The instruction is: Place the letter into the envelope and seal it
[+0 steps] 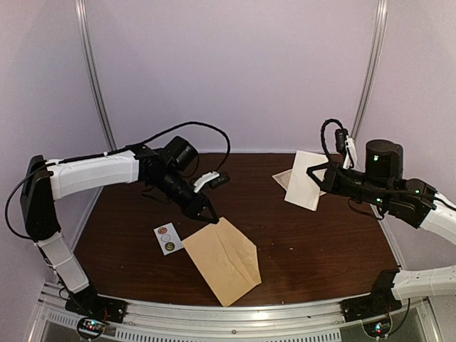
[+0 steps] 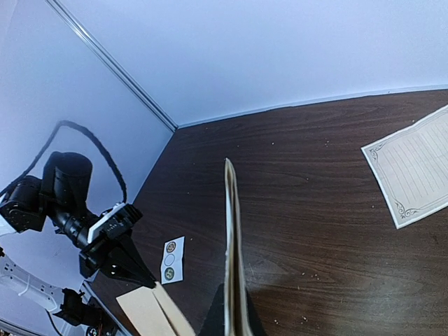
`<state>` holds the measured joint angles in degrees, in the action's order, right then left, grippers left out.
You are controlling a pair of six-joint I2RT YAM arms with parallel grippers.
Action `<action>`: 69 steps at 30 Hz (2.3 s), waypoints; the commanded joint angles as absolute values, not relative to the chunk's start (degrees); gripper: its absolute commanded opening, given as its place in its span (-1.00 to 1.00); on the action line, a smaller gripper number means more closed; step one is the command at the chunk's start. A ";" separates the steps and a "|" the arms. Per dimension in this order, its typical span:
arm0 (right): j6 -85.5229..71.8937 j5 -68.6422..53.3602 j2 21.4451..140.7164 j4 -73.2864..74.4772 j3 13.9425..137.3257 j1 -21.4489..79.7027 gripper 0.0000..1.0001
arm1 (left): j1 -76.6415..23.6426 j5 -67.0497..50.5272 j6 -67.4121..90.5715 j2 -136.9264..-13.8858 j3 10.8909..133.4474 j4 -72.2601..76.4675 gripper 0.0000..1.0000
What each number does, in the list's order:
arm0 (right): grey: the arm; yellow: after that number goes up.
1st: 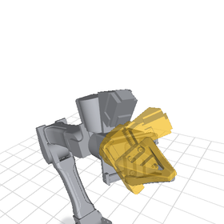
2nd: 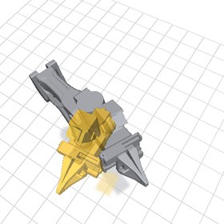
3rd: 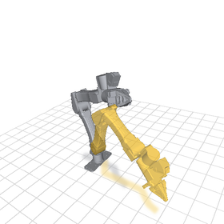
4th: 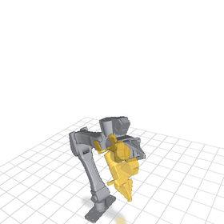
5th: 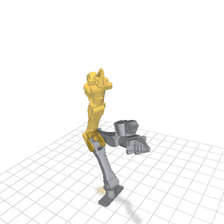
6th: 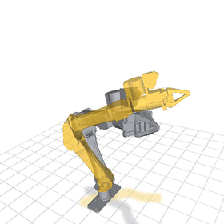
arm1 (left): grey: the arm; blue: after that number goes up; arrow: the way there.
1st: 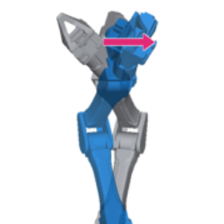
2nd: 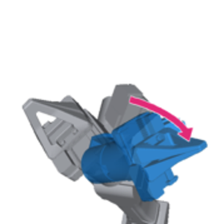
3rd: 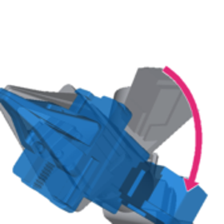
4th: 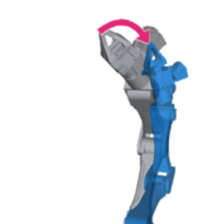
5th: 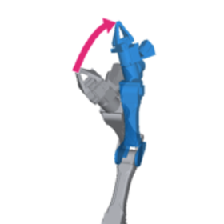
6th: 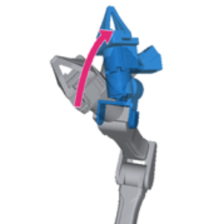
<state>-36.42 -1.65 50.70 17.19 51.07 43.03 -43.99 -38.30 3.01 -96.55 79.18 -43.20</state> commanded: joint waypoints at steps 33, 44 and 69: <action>-40.25 -0.85 47.97 17.32 47.27 42.80 -1.00 | -44.60 -11.45 -2.38 -112.07 89.16 -21.41 0.16; -40.43 -1.66 46.09 18.29 44.62 42.80 -1.00 | -45.40 -14.13 47.23 -86.85 54.67 2.04 0.22; -42.45 -5.16 45.21 14.00 41.33 42.72 -1.00 | -50.01 -10.43 58.73 -93.35 44.28 7.27 0.28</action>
<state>-42.04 -4.29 45.25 15.59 41.30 42.98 -50.02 -11.90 60.45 -92.38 42.00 6.48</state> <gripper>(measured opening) 0.004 0.636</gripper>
